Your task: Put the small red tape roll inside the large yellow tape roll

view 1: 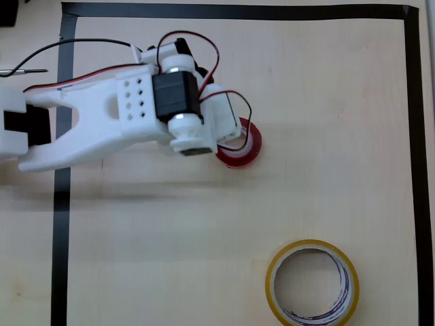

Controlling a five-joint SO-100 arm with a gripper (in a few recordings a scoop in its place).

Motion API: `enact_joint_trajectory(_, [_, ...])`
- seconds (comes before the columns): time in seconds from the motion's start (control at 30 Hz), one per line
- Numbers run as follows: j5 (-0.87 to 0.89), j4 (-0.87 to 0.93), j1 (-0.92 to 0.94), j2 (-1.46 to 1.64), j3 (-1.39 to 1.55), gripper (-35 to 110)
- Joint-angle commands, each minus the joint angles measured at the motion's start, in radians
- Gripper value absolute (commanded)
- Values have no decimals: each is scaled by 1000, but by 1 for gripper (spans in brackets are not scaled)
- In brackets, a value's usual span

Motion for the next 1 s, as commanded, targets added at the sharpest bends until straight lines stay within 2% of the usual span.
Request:
enact_joint_trajectory(0.0, [-38,12,15,18,-48,17])
enact_joint_trajectory(0.37, [-60,12,12,-170,-233,17])
enact_joint_trajectory(0.47, [-63,12,9,-216,-281,11])
enact_joint_trajectory(0.53, [-63,12,8,-250,-321,0])
enact_joint_trajectory(0.67, [-63,14,6,-290,-374,0])
enact_joint_trajectory(0.97, [-97,14,34,-132,-465,0])
